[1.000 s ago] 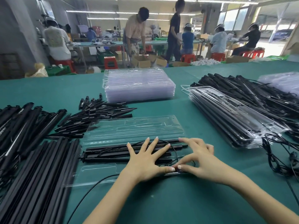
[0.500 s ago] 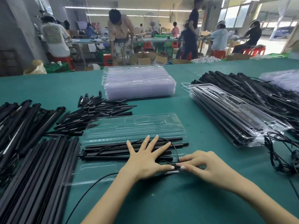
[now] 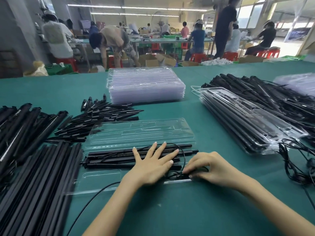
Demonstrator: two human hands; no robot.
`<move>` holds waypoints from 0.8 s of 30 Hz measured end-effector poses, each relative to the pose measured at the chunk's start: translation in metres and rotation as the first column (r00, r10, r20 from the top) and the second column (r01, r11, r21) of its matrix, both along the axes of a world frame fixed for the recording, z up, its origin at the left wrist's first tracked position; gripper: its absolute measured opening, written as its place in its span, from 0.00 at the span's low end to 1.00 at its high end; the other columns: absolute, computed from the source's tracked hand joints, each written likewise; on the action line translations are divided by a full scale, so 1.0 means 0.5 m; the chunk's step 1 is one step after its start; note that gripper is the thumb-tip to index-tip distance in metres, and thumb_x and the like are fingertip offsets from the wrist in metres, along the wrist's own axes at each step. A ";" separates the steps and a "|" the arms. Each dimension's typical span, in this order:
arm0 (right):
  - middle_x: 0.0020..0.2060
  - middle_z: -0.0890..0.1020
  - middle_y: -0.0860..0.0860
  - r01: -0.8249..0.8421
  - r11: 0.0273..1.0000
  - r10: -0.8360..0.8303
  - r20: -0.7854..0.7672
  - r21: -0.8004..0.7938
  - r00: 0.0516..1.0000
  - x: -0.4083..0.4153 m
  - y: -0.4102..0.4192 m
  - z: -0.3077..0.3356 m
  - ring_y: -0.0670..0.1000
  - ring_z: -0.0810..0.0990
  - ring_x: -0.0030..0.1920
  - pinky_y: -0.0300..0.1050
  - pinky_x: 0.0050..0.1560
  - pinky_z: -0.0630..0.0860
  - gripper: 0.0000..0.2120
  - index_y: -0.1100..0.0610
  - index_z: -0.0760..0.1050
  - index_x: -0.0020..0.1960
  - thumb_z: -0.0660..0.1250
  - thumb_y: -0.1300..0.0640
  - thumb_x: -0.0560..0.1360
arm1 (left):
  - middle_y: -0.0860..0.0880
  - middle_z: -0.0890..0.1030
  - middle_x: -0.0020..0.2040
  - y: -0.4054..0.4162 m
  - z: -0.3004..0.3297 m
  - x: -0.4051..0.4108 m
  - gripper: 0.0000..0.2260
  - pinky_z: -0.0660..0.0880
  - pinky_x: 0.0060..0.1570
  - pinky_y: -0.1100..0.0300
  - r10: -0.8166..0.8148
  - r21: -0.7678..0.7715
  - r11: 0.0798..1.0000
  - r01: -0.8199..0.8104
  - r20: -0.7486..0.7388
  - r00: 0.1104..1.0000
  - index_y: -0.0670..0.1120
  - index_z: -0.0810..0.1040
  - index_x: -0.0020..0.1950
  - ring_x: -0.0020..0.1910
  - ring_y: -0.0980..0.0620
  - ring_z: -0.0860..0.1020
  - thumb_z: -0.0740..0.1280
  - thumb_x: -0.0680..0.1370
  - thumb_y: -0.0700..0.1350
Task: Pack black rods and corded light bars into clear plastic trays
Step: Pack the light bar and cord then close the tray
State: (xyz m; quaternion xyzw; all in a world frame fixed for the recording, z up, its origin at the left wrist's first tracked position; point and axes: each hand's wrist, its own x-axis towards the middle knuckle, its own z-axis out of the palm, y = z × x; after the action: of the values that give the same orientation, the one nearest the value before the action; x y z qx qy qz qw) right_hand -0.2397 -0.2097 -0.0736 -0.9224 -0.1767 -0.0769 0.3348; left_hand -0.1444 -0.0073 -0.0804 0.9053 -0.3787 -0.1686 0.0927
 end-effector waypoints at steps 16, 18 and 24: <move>0.43 0.85 0.44 -0.046 0.999 0.045 0.044 0.027 0.998 0.000 0.005 -0.006 0.43 0.81 0.43 0.35 0.42 0.75 0.08 0.55 0.86 0.45 0.74 0.65 0.70 | 0.60 0.44 0.78 0.019 -0.008 0.000 0.26 0.25 0.64 0.36 0.013 -0.149 0.989 -0.014 -0.012 1.000 0.81 0.46 0.65 0.75 0.60 0.37 0.57 0.72 0.71; 0.41 0.85 0.44 -0.052 0.998 0.051 0.031 0.043 0.998 0.004 0.008 -0.001 0.41 0.81 0.42 0.31 0.42 0.73 0.09 0.54 0.86 0.45 0.74 0.66 0.69 | 0.59 0.44 0.78 0.018 -0.008 0.001 0.25 0.25 0.64 0.35 0.016 -0.158 0.987 -0.016 -0.005 1.000 0.82 0.46 0.63 0.75 0.60 0.37 0.58 0.73 0.70; 0.43 0.85 0.46 0.074 0.961 -0.027 -0.177 0.266 0.984 0.008 0.004 -0.004 0.44 0.83 0.44 0.38 0.48 0.78 0.14 0.50 0.85 0.46 0.77 0.66 0.66 | 0.56 0.40 0.78 0.007 -0.010 -0.006 0.19 0.24 0.62 0.34 0.011 -0.088 0.996 -0.011 -0.002 1.000 0.84 0.49 0.60 0.75 0.56 0.33 0.56 0.77 0.65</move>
State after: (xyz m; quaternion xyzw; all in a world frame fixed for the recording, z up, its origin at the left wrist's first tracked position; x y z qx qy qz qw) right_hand -0.2359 -0.2079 -0.0755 -0.8752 -0.1115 -0.0292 0.4698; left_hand -0.1475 -0.0037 -0.0854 0.9023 -0.3808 -0.1517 0.1337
